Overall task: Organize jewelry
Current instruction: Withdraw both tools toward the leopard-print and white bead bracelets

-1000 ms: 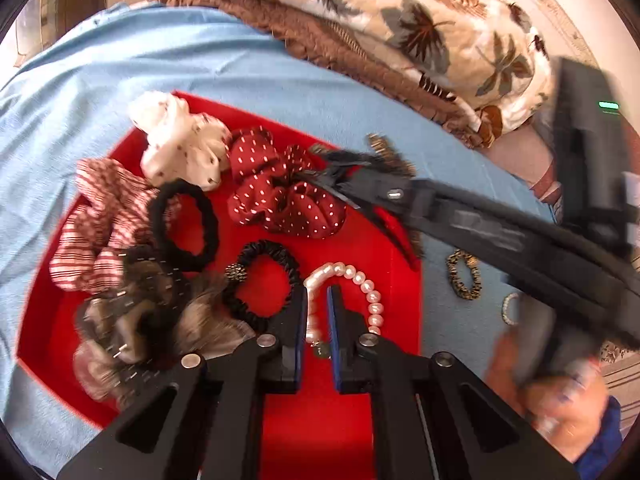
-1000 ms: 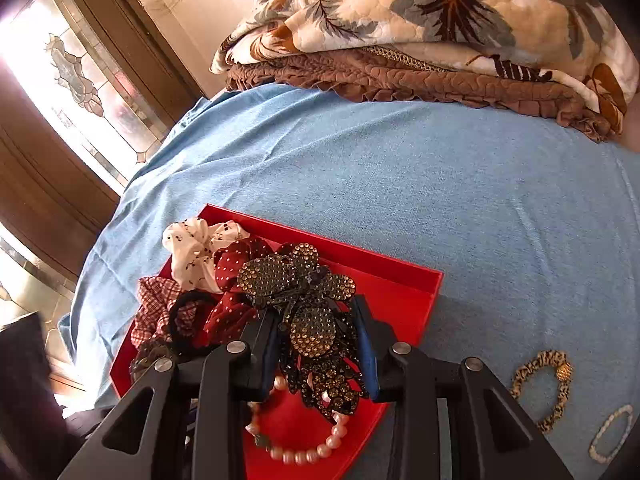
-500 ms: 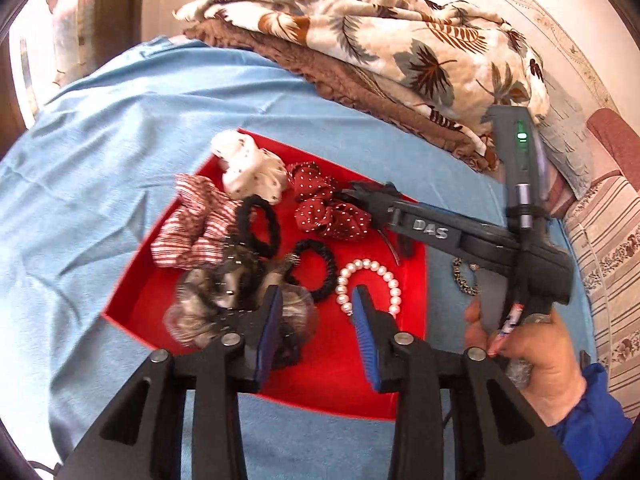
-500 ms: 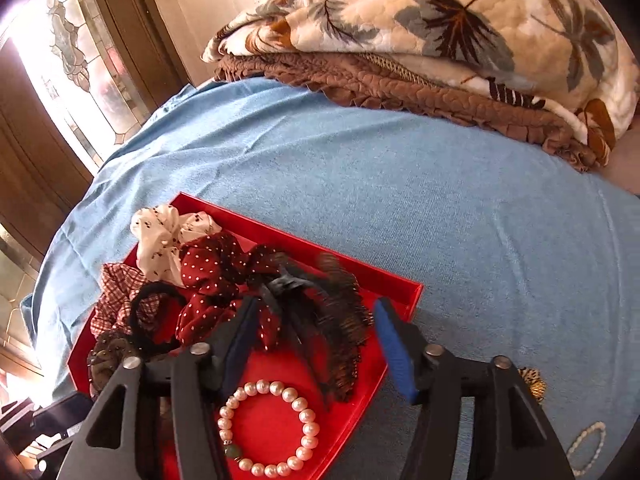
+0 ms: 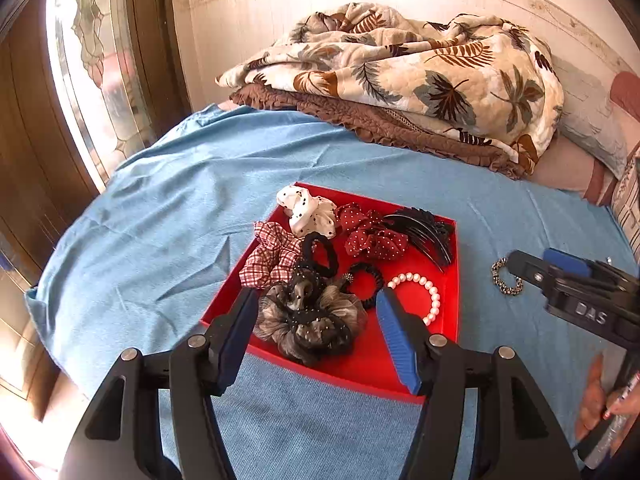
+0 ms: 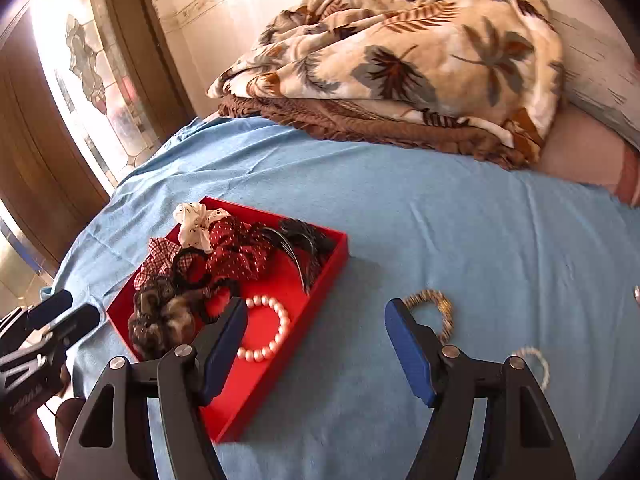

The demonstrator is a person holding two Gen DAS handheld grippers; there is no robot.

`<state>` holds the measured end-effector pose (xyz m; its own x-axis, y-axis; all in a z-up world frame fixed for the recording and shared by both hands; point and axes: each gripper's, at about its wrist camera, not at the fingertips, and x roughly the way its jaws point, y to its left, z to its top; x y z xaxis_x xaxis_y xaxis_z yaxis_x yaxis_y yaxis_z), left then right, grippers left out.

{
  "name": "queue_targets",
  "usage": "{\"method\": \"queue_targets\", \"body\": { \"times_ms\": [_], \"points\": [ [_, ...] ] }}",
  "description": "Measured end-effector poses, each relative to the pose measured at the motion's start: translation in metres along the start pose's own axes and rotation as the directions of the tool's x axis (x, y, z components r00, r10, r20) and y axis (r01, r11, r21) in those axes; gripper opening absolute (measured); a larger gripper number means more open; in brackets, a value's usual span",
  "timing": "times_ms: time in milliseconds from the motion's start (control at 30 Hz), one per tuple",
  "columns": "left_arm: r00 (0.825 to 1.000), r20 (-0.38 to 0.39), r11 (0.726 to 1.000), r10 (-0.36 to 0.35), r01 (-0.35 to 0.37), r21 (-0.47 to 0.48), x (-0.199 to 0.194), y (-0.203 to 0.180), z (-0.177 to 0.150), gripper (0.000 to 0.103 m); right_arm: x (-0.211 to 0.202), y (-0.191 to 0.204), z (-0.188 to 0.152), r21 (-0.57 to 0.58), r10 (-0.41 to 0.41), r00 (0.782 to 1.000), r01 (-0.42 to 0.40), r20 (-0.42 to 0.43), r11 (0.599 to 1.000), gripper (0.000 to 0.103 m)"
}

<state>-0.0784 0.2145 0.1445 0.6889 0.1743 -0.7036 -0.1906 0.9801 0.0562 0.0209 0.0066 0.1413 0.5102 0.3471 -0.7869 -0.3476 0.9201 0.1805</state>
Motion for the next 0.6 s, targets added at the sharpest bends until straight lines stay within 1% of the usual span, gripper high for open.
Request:
{"method": "queue_targets", "body": {
  "times_ms": [100,267,600],
  "points": [
    [1.000,-0.002,1.000,0.014,-0.014,0.012,-0.009,-0.004,-0.005,0.061,-0.019,-0.012,-0.017,0.045,-0.006,1.000,0.006,0.012,0.999,0.076],
    [0.999,0.002,0.999,0.037,-0.038,0.034,-0.021,-0.012,-0.014,0.061,-0.040,-0.024,-0.040,0.080,-0.024,1.000,0.023,0.019,0.997,0.076],
    [0.999,0.011,0.996,0.040,-0.041,0.083,-0.041,-0.029,-0.022,0.061,-0.061,-0.042,-0.066,0.126,-0.045,0.999,0.042,0.022,0.991,0.077]
  ]
}}
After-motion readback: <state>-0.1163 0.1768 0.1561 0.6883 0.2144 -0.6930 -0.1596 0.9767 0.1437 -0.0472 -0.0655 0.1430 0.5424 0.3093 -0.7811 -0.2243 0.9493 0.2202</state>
